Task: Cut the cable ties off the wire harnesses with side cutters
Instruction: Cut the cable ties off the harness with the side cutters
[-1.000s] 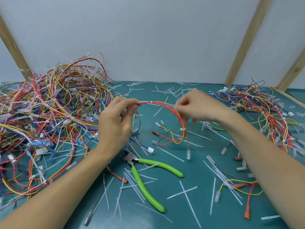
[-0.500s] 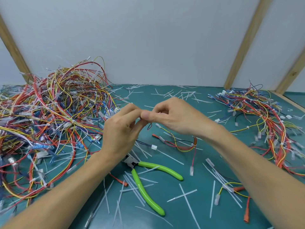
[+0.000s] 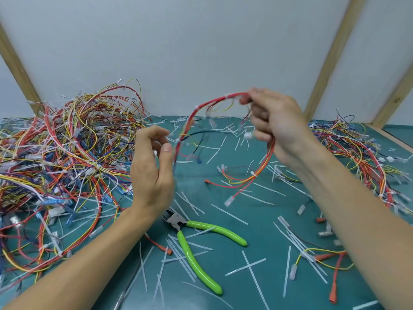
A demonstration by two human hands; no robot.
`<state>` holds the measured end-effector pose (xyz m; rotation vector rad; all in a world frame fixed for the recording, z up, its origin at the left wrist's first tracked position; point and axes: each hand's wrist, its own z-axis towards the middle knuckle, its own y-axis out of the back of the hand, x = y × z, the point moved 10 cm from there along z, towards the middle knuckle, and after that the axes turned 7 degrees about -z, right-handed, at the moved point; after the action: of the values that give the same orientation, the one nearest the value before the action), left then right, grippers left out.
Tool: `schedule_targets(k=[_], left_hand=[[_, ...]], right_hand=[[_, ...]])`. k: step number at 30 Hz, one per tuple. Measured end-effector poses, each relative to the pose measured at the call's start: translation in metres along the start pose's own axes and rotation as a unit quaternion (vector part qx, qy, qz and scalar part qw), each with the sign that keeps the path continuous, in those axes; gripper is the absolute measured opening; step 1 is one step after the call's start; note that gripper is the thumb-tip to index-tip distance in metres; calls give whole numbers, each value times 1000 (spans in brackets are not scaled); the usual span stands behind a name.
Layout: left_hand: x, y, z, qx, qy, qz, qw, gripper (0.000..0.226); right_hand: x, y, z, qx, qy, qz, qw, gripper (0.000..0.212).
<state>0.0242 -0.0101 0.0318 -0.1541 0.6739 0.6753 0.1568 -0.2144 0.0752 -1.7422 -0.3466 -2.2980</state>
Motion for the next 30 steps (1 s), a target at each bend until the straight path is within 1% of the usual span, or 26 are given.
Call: schedule_targets(k=[2, 4, 6, 8, 10, 12, 13, 15, 17, 18, 19, 21, 22, 23, 25, 26, 27, 28, 30], left_hand=[[5, -5, -2, 27, 21, -4, 999, 12], [13, -12, -5, 53, 51, -18, 997, 19], [22, -19, -6, 72, 92, -56, 992, 29], [37, -24, -6, 72, 158, -118, 978, 37], [54, -28, -7, 64, 247, -193, 947, 49], [69, -30, -9, 49, 324, -246, 912, 59], [74, -30, -11, 42, 351, -258, 899, 62], [80, -31, -14, 30, 387, -286, 876, 56], [82, -34, -17, 25, 410, -321, 853, 45], [81, -36, -17, 33, 414, -323, 851, 39], [79, -37, -17, 47, 408, -309, 858, 33], [71, -38, -16, 80, 378, -272, 881, 22], [66, -40, -16, 99, 356, -258, 893, 21], [61, -42, -15, 120, 330, -246, 903, 20], [50, -49, -16, 169, 274, -229, 919, 16], [46, -53, -17, 191, 249, -218, 924, 13], [44, -56, -18, 208, 228, -204, 929, 12], [42, -57, -19, 218, 209, -183, 936, 12], [40, -56, -19, 224, 163, -126, 952, 15]], right_hand=[[8, 10, 1, -25, 8, 56, 998, 30], [12, 14, 0, -41, 24, 65, 997, 29], [17, 11, -5, -47, 51, 43, 997, 25], [21, -6, -10, -21, 76, -4, 997, 18], [20, -32, -19, 47, 96, -72, 992, 15], [11, -61, -32, 149, 104, -155, 971, 15], [4, -75, -39, 206, 101, -203, 952, 14], [-14, -94, -53, 306, 88, -303, 898, 11], [-31, -100, -60, 355, 73, -392, 846, 9], [-37, -98, -61, 365, 63, -419, 829, 10], [-41, -97, -62, 373, 51, -432, 820, 11], [-46, -94, -63, 385, 31, -437, 812, 20], [-45, -92, -60, 371, 28, -437, 819, 27], [-42, -88, -53, 333, 30, -434, 837, 33], [-33, -70, -33, 206, 46, -434, 876, 45], [-30, -60, -26, 151, 51, -435, 886, 47], [-30, -54, -21, 118, 45, -428, 895, 48], [-32, -50, -19, 106, 32, -414, 904, 48], [-37, -48, -18, 112, 10, -396, 911, 52]])
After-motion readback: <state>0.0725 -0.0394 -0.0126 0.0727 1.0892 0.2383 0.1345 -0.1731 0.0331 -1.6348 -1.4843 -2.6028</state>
